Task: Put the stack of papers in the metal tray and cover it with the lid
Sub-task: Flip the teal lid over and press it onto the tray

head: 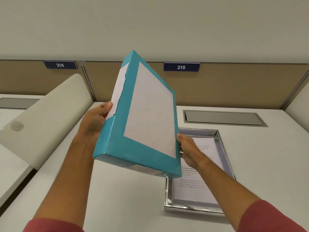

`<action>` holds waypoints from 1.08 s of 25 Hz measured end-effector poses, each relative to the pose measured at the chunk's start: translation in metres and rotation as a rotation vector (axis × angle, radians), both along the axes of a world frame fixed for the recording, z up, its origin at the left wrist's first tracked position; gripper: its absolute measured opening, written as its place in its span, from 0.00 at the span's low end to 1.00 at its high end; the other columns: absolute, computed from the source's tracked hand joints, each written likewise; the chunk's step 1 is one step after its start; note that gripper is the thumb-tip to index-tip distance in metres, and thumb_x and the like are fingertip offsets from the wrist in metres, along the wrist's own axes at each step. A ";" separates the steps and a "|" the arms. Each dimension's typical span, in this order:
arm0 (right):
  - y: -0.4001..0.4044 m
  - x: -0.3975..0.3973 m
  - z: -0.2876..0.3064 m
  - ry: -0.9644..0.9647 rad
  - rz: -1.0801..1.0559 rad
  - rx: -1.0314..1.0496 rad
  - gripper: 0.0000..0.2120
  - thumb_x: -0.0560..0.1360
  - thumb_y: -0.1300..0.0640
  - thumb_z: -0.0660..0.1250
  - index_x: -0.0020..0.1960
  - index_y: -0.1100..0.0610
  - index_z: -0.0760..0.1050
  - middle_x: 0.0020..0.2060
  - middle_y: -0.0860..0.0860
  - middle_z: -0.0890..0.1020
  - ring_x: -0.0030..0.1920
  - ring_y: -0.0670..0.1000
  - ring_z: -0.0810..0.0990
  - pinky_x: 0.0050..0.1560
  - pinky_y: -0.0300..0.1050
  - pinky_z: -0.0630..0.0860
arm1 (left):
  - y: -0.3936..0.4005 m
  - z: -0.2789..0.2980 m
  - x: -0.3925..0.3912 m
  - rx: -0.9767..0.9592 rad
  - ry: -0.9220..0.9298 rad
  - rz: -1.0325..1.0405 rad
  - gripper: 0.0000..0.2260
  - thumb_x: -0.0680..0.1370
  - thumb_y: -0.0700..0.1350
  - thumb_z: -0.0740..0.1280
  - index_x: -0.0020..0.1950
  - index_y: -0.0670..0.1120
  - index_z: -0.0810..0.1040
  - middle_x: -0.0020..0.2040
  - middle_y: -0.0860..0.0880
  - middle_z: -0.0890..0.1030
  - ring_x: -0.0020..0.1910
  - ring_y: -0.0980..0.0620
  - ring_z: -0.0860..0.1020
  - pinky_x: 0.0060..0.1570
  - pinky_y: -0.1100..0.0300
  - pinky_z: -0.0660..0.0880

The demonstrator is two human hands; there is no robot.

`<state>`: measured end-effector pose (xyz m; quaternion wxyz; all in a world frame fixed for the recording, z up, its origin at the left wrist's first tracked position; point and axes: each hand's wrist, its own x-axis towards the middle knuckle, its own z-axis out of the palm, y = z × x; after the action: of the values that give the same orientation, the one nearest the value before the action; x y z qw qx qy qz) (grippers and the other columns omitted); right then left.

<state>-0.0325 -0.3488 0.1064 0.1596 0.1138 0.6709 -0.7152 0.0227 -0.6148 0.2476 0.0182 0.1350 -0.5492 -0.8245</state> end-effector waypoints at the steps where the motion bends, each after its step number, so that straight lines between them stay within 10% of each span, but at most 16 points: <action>1: 0.008 -0.002 0.000 0.013 -0.046 0.018 0.13 0.79 0.54 0.56 0.50 0.56 0.78 0.42 0.53 0.80 0.44 0.52 0.76 0.45 0.51 0.74 | 0.000 -0.008 -0.004 -0.072 0.007 0.045 0.08 0.80 0.45 0.64 0.54 0.45 0.81 0.43 0.45 0.87 0.36 0.49 0.86 0.31 0.58 0.82; 11: 0.108 0.004 -0.009 0.119 -0.365 0.308 0.10 0.77 0.59 0.62 0.55 0.49 0.76 0.48 0.49 0.81 0.45 0.52 0.81 0.41 0.48 0.81 | 0.053 -0.092 -0.036 -0.787 -0.072 -0.051 0.12 0.76 0.39 0.70 0.59 0.46 0.81 0.48 0.45 0.85 0.49 0.45 0.83 0.49 0.50 0.81; 17: 0.161 0.016 -0.015 0.100 -0.448 0.496 0.09 0.74 0.58 0.64 0.51 0.53 0.81 0.49 0.51 0.83 0.43 0.53 0.80 0.50 0.52 0.79 | 0.101 -0.122 -0.050 -0.703 -0.157 -0.081 0.07 0.79 0.44 0.65 0.43 0.47 0.81 0.46 0.44 0.84 0.37 0.50 0.83 0.31 0.64 0.79; 23: 0.189 0.029 -0.029 0.076 -0.445 0.717 0.10 0.76 0.52 0.65 0.51 0.54 0.82 0.43 0.48 0.80 0.41 0.54 0.77 0.34 0.40 0.70 | 0.140 -0.149 -0.046 -0.836 -0.208 -0.105 0.12 0.74 0.46 0.72 0.54 0.41 0.84 0.50 0.44 0.84 0.46 0.42 0.83 0.51 0.46 0.82; 27: 0.200 0.039 -0.045 0.030 -0.413 0.817 0.09 0.76 0.52 0.66 0.47 0.55 0.83 0.39 0.48 0.78 0.33 0.48 0.74 0.29 0.36 0.65 | 0.154 -0.174 -0.031 -0.873 -0.226 -0.120 0.05 0.74 0.44 0.72 0.45 0.43 0.85 0.46 0.41 0.85 0.44 0.40 0.83 0.50 0.44 0.82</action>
<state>0.0061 -0.1487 0.0615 -0.0539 0.2884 0.8634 -0.4105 -0.0087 -0.4607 0.0739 -0.0345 0.1714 -0.8508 -0.4956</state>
